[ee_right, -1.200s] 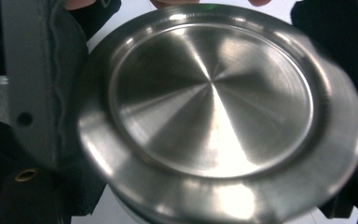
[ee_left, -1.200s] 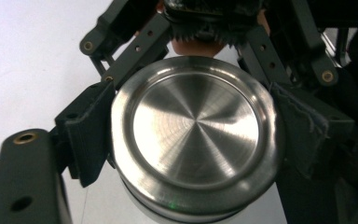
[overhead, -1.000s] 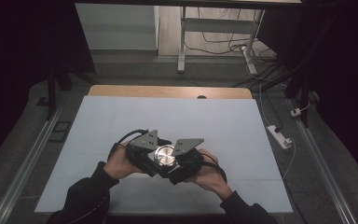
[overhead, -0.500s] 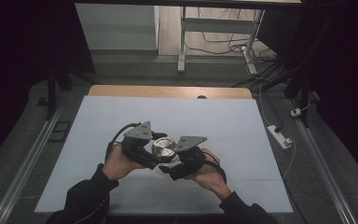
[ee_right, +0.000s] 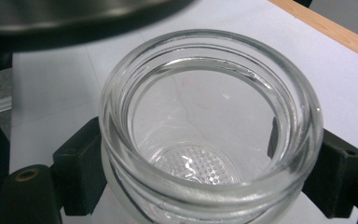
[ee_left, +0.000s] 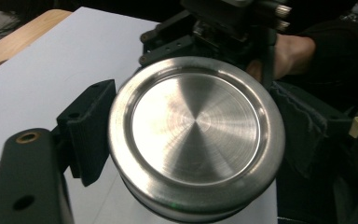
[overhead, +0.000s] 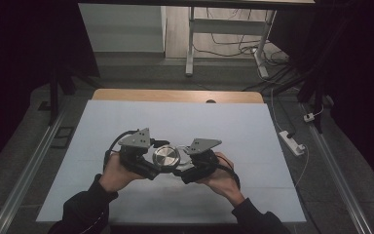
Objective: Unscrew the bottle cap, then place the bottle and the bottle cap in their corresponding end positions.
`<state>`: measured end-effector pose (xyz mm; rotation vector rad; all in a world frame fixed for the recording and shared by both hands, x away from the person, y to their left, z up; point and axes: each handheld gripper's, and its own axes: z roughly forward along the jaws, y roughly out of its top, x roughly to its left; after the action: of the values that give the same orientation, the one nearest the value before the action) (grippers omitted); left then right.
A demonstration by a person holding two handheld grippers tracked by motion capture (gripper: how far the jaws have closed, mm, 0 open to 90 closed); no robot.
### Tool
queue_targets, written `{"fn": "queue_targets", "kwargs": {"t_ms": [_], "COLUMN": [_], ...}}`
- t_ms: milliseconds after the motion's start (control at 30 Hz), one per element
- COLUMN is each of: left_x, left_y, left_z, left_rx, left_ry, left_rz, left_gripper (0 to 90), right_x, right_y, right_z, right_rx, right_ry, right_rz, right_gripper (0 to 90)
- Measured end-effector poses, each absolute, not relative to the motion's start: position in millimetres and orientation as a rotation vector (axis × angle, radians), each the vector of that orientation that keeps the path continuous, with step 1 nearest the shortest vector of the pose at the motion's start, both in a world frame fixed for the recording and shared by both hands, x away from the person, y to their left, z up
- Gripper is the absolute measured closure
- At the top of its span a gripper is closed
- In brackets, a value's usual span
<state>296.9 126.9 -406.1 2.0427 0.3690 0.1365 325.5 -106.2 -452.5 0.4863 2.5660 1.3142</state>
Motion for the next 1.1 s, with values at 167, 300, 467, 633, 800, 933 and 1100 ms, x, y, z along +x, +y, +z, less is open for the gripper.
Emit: {"fn": "queue_targets", "kwargs": {"t_ms": [167,300,467,633,800,933,1100], "left_x": [289.8,285.2,280.4,276.8,273.3,270.8,267.9], "left_y": [127.9,128.3,127.1,124.7,122.4,121.2,120.2], "left_z": [-407.4,-410.6,-415.3,-419.1,-425.3,-431.0,-437.7], "left_rx": [2.046,2.047,2.054,2.064,2.071,2.071,2.06], "left_ry": [0.36,0.351,0.35,0.335,0.324,0.322,0.32], "left_rz": [0.141,0.137,0.139,0.143,0.141,0.133,0.129], "left_gripper": [20.3,20.3,20.3,20.3,20.3,20.3,20.3], "right_x": [328.0,329.9,332.1,335.2,339.2,341.4,344.8], "right_y": [-108.0,-108.9,-110.6,-113.1,-115.5,-116.8,-117.4], "right_z": [-452.2,-453.0,-453.2,-451.3,-450.0,-449.3,-448.1], "right_rx": [0.497,0.504,0.509,0.515,0.528,0.536,0.547], "right_ry": [2.558,2.559,2.56,2.552,2.541,2.534,2.524], "right_rz": [1.312,1.313,1.314,1.32,1.327,1.329,1.331], "right_gripper": [14.9,14.9,14.9,14.9,14.9,14.9,14.9]}}
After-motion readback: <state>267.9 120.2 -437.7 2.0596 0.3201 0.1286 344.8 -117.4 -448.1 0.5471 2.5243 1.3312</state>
